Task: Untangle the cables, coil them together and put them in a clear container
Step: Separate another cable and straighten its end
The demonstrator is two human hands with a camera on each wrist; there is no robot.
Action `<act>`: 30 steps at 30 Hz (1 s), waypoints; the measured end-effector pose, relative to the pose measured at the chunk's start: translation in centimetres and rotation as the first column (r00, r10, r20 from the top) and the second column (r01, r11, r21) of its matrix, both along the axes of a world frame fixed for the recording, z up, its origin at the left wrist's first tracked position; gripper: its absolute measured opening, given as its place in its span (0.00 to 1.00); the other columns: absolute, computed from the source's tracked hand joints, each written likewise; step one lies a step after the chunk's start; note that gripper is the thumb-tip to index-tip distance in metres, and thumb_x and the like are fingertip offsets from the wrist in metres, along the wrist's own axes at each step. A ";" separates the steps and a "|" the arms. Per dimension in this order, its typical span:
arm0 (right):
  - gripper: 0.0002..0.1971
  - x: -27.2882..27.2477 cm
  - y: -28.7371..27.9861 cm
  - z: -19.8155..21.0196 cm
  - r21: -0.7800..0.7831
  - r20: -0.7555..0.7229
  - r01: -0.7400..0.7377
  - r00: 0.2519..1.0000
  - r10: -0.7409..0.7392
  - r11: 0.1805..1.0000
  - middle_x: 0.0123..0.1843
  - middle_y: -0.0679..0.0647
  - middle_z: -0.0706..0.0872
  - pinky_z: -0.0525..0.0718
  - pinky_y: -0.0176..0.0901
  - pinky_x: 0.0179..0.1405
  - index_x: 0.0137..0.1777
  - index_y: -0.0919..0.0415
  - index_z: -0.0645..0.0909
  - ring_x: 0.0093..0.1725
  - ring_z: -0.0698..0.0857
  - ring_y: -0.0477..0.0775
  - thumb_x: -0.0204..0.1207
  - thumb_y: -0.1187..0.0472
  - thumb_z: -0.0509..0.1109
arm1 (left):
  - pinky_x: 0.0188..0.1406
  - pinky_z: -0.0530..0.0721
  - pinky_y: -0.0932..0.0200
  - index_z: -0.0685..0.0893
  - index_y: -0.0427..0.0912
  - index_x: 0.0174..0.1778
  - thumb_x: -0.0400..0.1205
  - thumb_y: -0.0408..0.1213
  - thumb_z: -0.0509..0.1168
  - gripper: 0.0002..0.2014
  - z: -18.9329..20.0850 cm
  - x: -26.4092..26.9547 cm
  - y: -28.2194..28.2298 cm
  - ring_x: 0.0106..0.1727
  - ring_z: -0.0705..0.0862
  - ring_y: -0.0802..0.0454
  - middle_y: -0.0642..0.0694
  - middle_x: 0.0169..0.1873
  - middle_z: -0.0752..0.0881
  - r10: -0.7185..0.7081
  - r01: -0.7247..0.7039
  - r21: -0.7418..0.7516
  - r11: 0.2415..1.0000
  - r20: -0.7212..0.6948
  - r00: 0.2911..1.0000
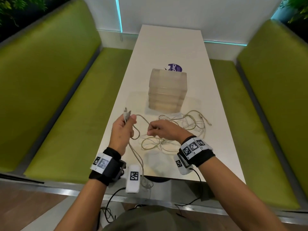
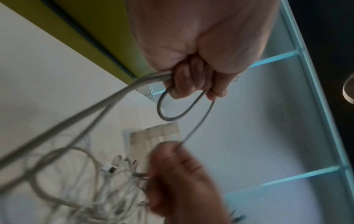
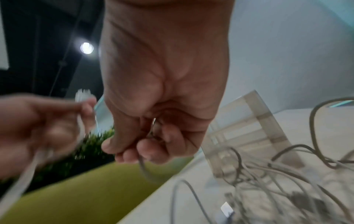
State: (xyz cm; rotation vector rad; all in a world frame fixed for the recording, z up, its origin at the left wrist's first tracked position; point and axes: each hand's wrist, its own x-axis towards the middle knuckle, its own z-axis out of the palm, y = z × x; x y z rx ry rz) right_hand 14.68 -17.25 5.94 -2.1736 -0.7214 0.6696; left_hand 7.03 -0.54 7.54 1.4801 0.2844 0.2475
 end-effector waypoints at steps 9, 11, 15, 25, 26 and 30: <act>0.12 0.3 -2.0 -3.2 0.087 0.069 0.157 0.984 -0.164 0.984 0.37 0.47 0.84 0.78 0.39 0.40 0.45 0.52 0.84 0.33 0.79 0.42 0.83 0.60 0.60 | 0.21 0.62 0.64 0.76 0.45 0.36 0.86 0.40 0.59 0.12 4.0 0.0 4.9 0.23 0.60 0.58 0.57 0.19 0.65 0.271 -0.245 -0.234 0.941 0.085 0.959; 0.11 0.4 -1.5 -2.7 0.128 0.136 0.148 0.977 -0.165 0.981 0.34 0.45 0.83 0.78 0.38 0.41 0.48 0.52 0.87 0.37 0.80 0.43 0.83 0.60 0.61 | 0.21 0.64 0.63 0.77 0.42 0.38 0.86 0.40 0.61 0.10 2.4 0.0 4.4 0.22 0.61 0.58 0.55 0.20 0.66 0.177 -0.175 -0.069 0.982 0.030 0.984; 0.10 0.3 -0.2 -0.9 0.164 0.207 0.069 0.973 -0.103 0.984 0.32 0.43 0.81 0.78 0.35 0.40 0.50 0.58 0.88 0.33 0.79 0.42 0.82 0.61 0.64 | 0.24 0.64 0.57 0.79 0.32 0.44 0.84 0.43 0.63 0.14 -0.1 0.0 1.3 0.21 0.64 0.58 0.51 0.25 0.69 -0.024 0.040 0.170 0.985 -0.097 0.995; 0.11 -0.2 -0.5 0.6 0.144 0.144 0.078 0.985 -0.099 0.986 0.28 0.44 0.80 0.73 0.31 0.34 0.40 0.55 0.83 0.28 0.77 0.37 0.82 0.62 0.63 | 0.25 0.63 0.61 0.81 0.47 0.37 0.82 0.44 0.67 0.09 -1.0 0.1 -0.4 0.21 0.65 0.61 0.59 0.18 0.71 -0.299 0.340 0.382 0.859 -0.166 0.940; 0.10 -0.3 -0.5 0.7 0.161 0.129 0.097 0.985 -0.118 0.982 0.28 0.45 0.81 0.72 0.30 0.33 0.40 0.56 0.83 0.28 0.77 0.37 0.81 0.63 0.64 | 0.25 0.63 0.62 0.81 0.49 0.36 0.82 0.43 0.67 0.08 -0.9 0.1 -0.5 0.21 0.66 0.61 0.59 0.17 0.71 -0.324 0.367 0.371 0.853 -0.173 0.930; 0.09 -0.6 -0.7 1.2 0.191 0.069 0.122 0.988 -0.138 0.974 0.30 0.47 0.83 0.72 0.25 0.30 0.41 0.57 0.84 0.27 0.78 0.35 0.81 0.62 0.65 | 0.26 0.66 0.62 0.82 0.46 0.38 0.83 0.38 0.65 0.08 -0.4 -0.1 -0.8 0.22 0.67 0.62 0.59 0.18 0.73 -0.352 0.382 0.330 0.863 -0.149 0.924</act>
